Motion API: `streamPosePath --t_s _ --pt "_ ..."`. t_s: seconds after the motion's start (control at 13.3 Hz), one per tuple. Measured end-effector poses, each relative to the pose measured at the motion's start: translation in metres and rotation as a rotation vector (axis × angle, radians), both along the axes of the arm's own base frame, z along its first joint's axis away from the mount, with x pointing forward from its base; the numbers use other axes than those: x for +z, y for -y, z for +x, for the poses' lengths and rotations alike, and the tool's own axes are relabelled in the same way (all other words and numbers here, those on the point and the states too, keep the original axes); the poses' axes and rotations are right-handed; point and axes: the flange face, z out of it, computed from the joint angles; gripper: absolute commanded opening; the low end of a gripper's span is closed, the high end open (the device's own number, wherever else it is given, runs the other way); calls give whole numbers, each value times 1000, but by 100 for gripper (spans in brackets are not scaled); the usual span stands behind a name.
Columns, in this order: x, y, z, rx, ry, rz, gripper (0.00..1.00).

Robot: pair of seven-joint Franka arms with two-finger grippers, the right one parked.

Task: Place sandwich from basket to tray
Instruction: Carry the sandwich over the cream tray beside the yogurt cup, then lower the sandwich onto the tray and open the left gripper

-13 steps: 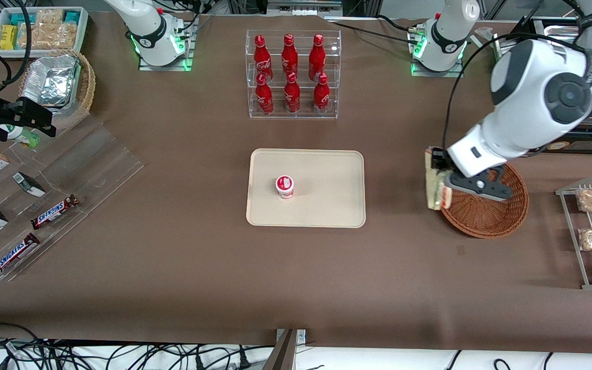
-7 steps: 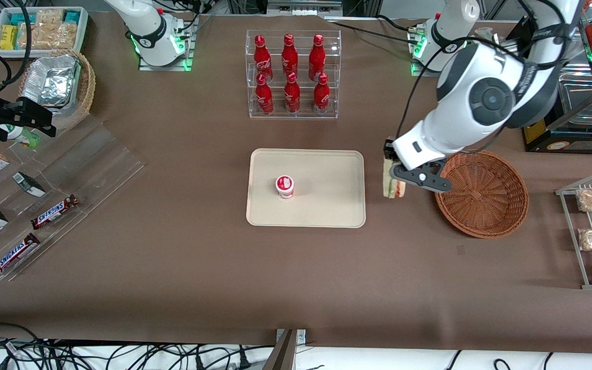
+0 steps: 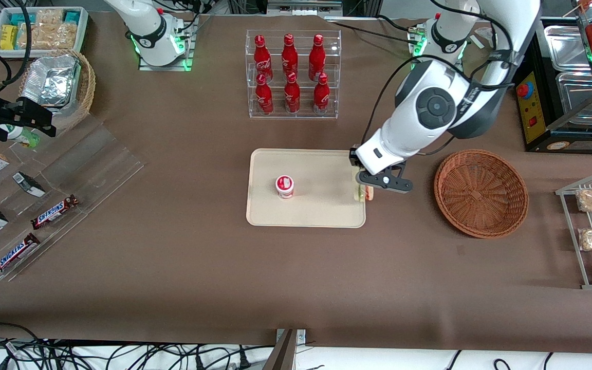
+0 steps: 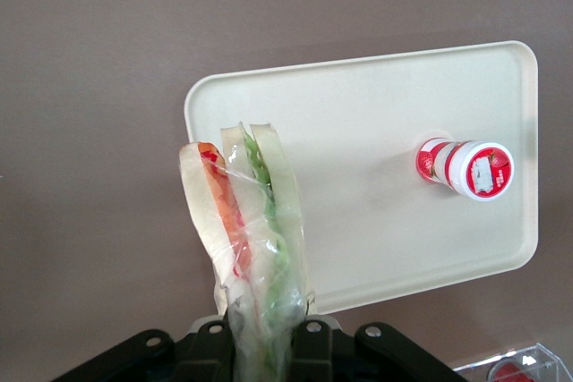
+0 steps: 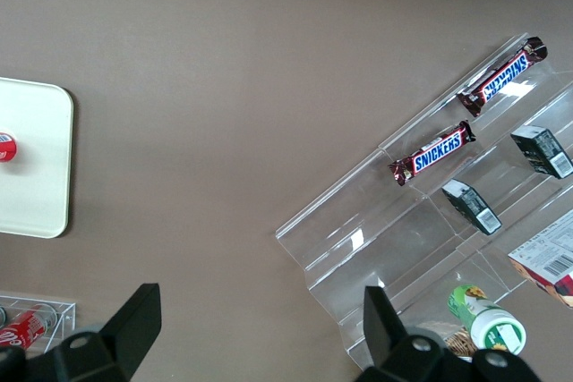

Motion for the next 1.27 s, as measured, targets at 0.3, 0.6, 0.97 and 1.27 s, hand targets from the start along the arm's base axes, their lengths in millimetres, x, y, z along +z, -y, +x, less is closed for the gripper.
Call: streamPosePath --t_s 0.3,0.6,0.97,1.27 --pt "-42 20 -26 -4 25 9 0" --pt "-84 41 -39 2 61 68 0" --pt "-128 55 -46 -21 74 103 0" --pt "-138 65 -46 -27 73 102 0"
